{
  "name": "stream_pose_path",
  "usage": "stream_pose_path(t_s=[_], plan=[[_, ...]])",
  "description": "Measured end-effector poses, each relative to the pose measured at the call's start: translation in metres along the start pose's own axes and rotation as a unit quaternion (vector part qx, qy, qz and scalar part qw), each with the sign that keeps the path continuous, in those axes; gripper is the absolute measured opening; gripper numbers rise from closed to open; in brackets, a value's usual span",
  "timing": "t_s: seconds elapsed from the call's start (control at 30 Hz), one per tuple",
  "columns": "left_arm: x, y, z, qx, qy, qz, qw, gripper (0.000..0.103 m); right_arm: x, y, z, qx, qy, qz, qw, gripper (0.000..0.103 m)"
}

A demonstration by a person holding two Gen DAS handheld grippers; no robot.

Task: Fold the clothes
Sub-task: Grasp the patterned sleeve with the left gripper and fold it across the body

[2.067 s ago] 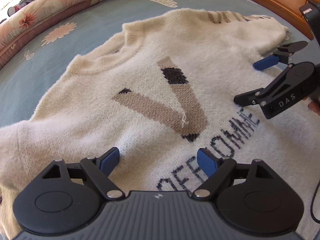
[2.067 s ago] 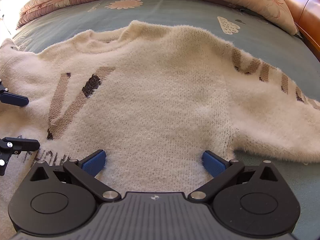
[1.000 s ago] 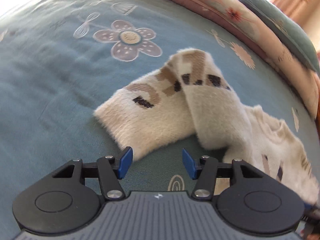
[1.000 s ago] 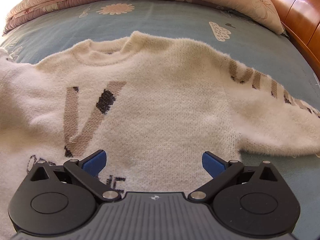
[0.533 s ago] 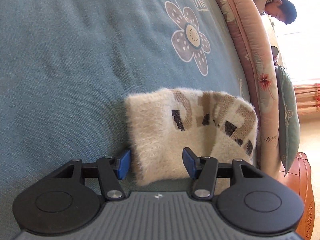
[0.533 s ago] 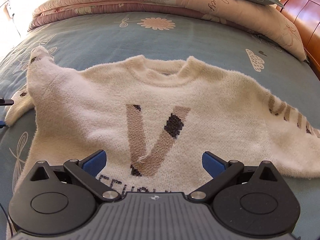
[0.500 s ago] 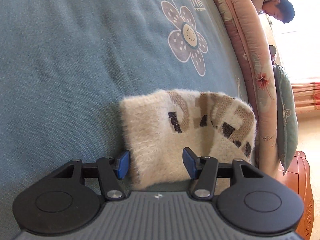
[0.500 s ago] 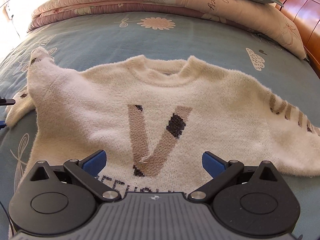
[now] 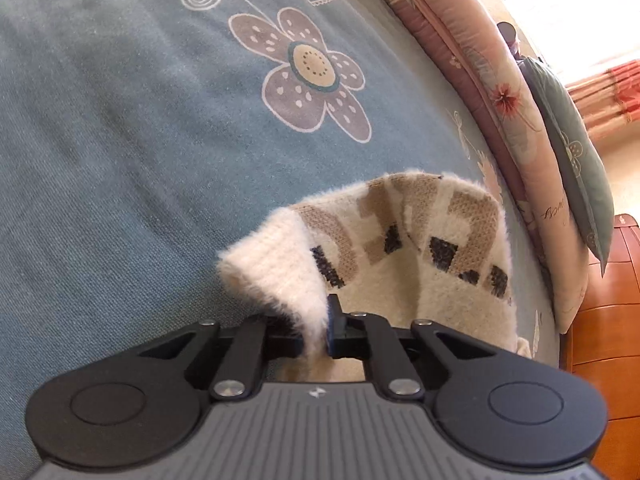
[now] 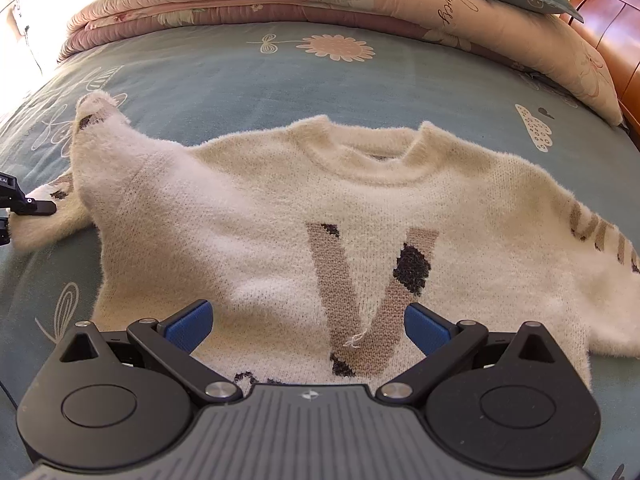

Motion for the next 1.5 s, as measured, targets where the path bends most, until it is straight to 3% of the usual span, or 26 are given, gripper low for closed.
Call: stream_pose_path(t_s=[0.17,0.33,0.67,0.93,1.03,1.17,1.33,1.5], plan=[[0.008,0.038,-0.022,0.027,-0.036,-0.019,0.9988,0.007,-0.009,0.0,-0.009,0.002,0.009,0.001,1.0,0.103],[-0.006,0.076,-0.043,0.049,-0.042,-0.061,0.996,0.007,-0.018,-0.001,-0.014,0.004,0.012,-0.004,1.0,0.103],[-0.039,0.131,-0.053,0.045,-0.038,-0.14,0.9884,0.007,-0.03,-0.007,-0.017,-0.002,0.031,-0.01,0.999,0.103],[-0.062,0.156,-0.064,0.056,-0.032,-0.205,0.9765,0.001,-0.036,-0.009,-0.023,-0.001,0.039,-0.017,0.999,0.103],[-0.072,0.162,-0.074,0.068,-0.027,-0.24,0.9679,0.0,-0.038,-0.01,-0.025,-0.002,0.043,-0.019,0.999,0.103],[-0.074,0.157,-0.078,0.053,-0.012,-0.217,0.9746,0.0,-0.04,-0.013,-0.027,-0.003,0.046,-0.022,0.999,0.103],[-0.033,0.121,-0.069,0.008,-0.098,-0.177,0.9793,0.003,-0.041,-0.014,-0.031,-0.003,0.051,-0.025,0.998,0.103],[0.031,0.075,-0.072,-0.028,-0.203,-0.122,0.9712,0.026,-0.041,-0.016,-0.038,0.002,0.058,-0.026,0.998,0.103]])
Point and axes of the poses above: each gripper's, at about its wrist camera, not at the fingertips, and y roughly against the way its jaws point, x to its right, z to its underside, the point moved 4 cm from there along -y, roughly the way its jaws point, and after that the axes turned 10 degrees about -x, right-handed, at the moved point
